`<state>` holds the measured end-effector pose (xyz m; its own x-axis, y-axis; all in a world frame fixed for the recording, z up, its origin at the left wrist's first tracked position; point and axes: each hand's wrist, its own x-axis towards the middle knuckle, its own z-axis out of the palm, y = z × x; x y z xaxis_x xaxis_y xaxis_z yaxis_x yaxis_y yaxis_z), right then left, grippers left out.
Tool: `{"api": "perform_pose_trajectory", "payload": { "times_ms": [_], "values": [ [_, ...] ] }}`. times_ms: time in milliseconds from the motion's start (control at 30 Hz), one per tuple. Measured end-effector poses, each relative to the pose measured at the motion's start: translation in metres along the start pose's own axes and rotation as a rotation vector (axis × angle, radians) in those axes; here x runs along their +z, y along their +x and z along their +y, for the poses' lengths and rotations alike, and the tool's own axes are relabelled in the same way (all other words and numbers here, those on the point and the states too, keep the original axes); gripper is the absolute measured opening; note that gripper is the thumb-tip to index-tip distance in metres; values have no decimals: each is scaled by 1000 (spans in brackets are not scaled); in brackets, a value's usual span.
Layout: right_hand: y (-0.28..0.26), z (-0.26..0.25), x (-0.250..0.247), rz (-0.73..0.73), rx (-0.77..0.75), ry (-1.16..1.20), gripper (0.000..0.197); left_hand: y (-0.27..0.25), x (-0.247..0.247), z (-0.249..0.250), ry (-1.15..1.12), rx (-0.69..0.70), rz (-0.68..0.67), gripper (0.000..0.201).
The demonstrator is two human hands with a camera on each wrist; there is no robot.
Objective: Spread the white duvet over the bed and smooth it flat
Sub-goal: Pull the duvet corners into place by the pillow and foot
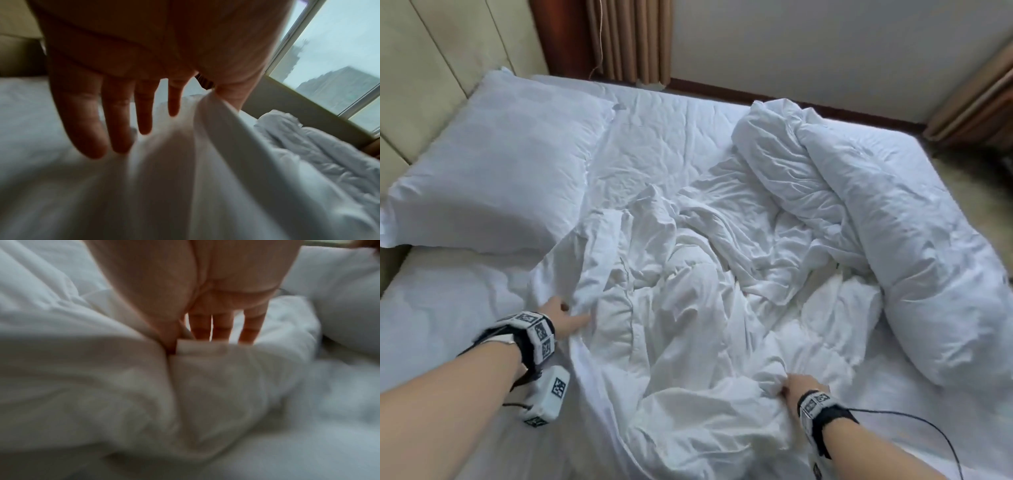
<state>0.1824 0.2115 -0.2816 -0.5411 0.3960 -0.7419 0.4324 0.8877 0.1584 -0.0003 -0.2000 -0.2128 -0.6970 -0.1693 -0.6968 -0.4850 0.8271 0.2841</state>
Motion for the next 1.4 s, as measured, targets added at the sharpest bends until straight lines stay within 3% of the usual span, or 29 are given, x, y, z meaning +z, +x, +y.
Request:
{"api": "perform_pose_trajectory", "payload": {
  "times_ms": [100,167,267,367,433,533,633,700,800,867,967,1000,1067,1167,1233,1300,1367,1400],
  "values": [
    [-28,-10,13,70,45,303,32,14,1,13,-40,34,-28,109],
    [-49,-29,4,151,-8,447,22,11,15,26,86,93,-28,122],
    [-75,-66,-29,303,-180,540,19,-8,43,52,402,333,17,128],
    [-99,-101,-60,401,-393,625,21,-26,69,85,574,594,-113,136],
    [-118,-122,-70,478,-494,729,33,-34,75,97,603,665,-174,131],
    [-147,-140,-70,525,-636,802,31,-35,68,90,690,692,-61,100],
    [-169,-151,-60,461,-796,798,23,-13,58,58,692,533,-44,102],
    [-173,-160,-52,416,-872,761,23,3,54,33,714,384,69,112],
    [-162,-166,-46,372,-886,695,23,4,37,6,707,255,305,97],
    [-150,-155,-48,329,-884,693,23,-1,13,-7,672,133,374,95],
    [-129,-128,-65,178,-929,729,19,19,-11,-37,514,-55,424,116],
    [-117,-115,-71,112,-893,752,11,24,-15,-46,444,-115,393,121],
    [-74,-82,-79,90,-706,850,17,28,-16,-54,277,-205,275,111],
    [4,-33,-78,222,-153,1131,12,19,-8,-46,227,-230,206,97],
    [42,-7,-70,188,187,1358,51,15,3,-38,243,-197,212,88],
    [110,29,-30,46,410,1373,101,2,18,-19,279,-162,189,95],
    [135,39,-19,-160,368,1332,135,-7,33,-3,295,-93,178,98],
    [153,48,-9,-215,271,1380,129,-11,38,5,290,-60,164,95]
  ]
}}
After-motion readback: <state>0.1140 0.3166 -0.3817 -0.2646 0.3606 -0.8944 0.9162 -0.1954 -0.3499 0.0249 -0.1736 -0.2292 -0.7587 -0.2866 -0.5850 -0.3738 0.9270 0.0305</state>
